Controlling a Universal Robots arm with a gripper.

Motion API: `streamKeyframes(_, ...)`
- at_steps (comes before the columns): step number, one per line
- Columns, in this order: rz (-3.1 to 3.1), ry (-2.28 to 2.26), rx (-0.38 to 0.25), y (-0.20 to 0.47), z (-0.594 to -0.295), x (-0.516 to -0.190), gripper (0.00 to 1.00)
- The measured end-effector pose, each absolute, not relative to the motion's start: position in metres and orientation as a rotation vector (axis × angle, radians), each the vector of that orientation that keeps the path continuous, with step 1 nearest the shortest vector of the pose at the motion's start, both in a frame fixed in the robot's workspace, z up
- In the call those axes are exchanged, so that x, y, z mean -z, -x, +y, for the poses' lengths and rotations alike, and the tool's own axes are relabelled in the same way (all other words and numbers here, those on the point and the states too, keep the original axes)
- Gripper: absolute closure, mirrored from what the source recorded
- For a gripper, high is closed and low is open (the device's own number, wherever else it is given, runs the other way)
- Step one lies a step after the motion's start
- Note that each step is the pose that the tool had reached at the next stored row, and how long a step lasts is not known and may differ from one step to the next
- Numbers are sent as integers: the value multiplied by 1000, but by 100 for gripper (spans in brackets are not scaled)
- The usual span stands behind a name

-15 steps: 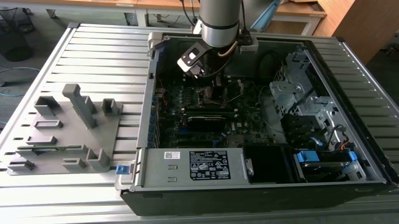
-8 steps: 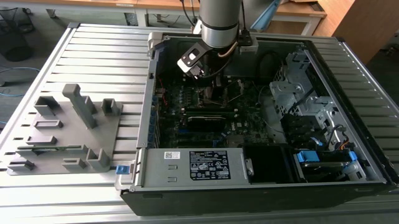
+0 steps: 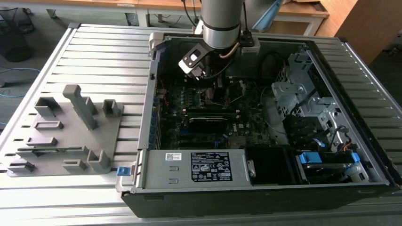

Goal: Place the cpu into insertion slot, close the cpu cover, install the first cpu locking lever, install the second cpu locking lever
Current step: 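Place the cpu into insertion slot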

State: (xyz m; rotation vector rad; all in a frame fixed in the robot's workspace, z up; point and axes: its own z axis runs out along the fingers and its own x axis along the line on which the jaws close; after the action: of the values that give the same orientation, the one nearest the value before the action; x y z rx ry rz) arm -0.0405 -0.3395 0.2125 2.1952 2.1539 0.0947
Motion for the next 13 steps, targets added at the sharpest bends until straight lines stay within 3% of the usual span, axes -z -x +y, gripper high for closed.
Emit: streamKeyframes(13,2154,-2195,-95,40,-340,-207,46)
